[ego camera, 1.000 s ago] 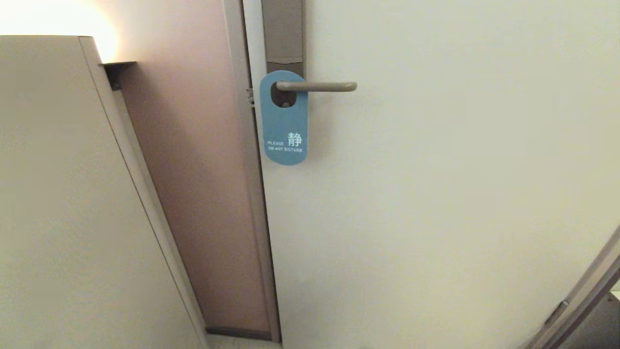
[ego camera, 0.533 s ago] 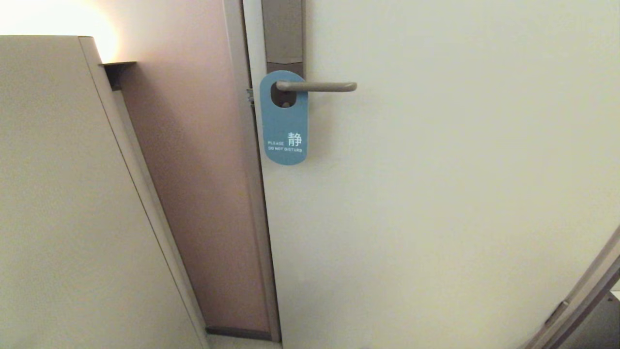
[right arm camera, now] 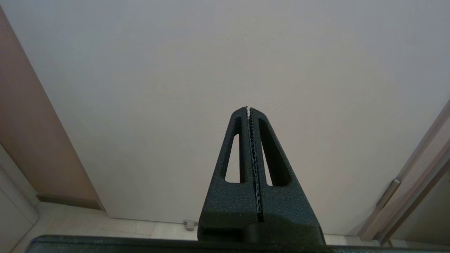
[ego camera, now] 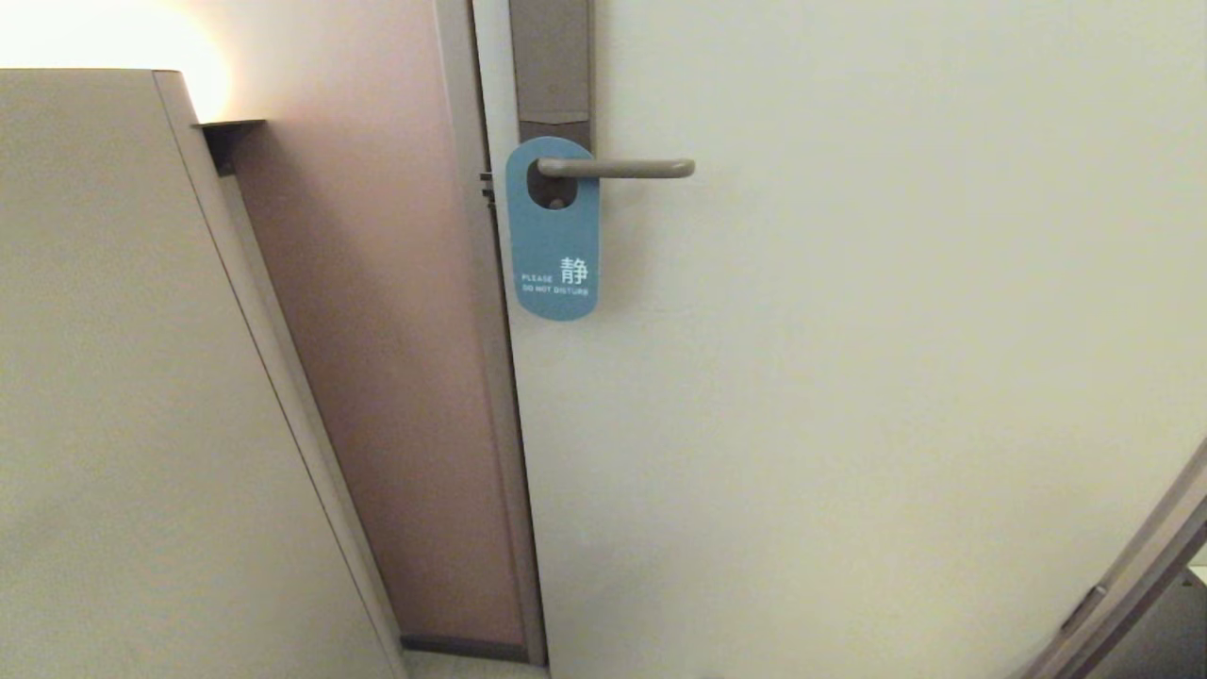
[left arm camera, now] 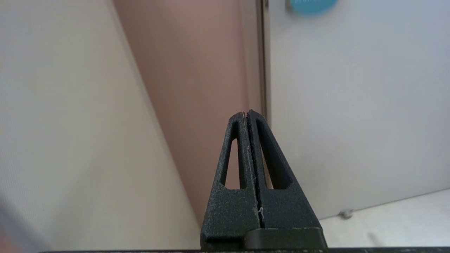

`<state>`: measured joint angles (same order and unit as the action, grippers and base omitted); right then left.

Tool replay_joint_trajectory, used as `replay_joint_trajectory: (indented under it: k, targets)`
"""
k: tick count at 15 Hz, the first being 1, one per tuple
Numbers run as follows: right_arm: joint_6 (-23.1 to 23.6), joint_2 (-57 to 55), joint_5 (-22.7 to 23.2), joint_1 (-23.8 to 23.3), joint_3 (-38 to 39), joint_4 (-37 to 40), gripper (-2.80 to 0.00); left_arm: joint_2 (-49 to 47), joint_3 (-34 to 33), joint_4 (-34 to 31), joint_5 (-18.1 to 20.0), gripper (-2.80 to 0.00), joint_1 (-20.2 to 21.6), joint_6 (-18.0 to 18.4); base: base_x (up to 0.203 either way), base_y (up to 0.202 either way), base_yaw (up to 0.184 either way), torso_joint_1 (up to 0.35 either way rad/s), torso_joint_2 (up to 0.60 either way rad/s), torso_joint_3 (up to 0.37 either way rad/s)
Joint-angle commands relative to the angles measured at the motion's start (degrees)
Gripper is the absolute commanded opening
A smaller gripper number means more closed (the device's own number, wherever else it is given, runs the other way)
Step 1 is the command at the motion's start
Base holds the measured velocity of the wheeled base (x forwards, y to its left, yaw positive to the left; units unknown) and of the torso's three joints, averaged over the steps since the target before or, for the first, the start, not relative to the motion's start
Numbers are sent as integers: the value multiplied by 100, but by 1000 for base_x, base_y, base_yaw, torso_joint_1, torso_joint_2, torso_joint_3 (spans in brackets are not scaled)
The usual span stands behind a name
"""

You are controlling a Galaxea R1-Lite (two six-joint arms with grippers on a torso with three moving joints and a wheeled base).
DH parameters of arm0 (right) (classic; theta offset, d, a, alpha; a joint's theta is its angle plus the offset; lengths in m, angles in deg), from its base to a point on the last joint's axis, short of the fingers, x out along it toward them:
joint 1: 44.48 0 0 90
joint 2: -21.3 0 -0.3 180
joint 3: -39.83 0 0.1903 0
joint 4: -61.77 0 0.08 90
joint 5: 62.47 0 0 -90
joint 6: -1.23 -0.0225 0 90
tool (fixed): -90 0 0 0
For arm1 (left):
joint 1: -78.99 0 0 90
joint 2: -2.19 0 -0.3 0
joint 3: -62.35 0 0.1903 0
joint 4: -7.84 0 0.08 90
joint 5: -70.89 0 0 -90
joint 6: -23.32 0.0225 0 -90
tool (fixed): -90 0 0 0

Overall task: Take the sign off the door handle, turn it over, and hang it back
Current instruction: Take down the sign

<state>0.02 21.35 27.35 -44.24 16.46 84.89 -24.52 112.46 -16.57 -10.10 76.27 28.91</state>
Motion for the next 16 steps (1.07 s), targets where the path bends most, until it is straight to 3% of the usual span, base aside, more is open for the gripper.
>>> replay_joint_trajectory:
  k: [1,8,12,16]
  targets:
    - [-2,-5,1,2,0,-2,-280,-1242,578,40,52,-280,-57,-40,0,0,0,0,0,0]
    - [-2,-5,1,2,0,-2,-280,-3548,1865,961,802,-280,-135,-194,0,0,0,0,0,0]
    - [-2,-5,1,2,0,-2,-280,-4367,1929,1641,1322,-280,-232,-195,0,0,0,0,0,0]
    - [-2,-5,-8,2,0,-2,-280,-5247,1982,2228,1584,-280,-283,-200,0,0,0,0,0,0]
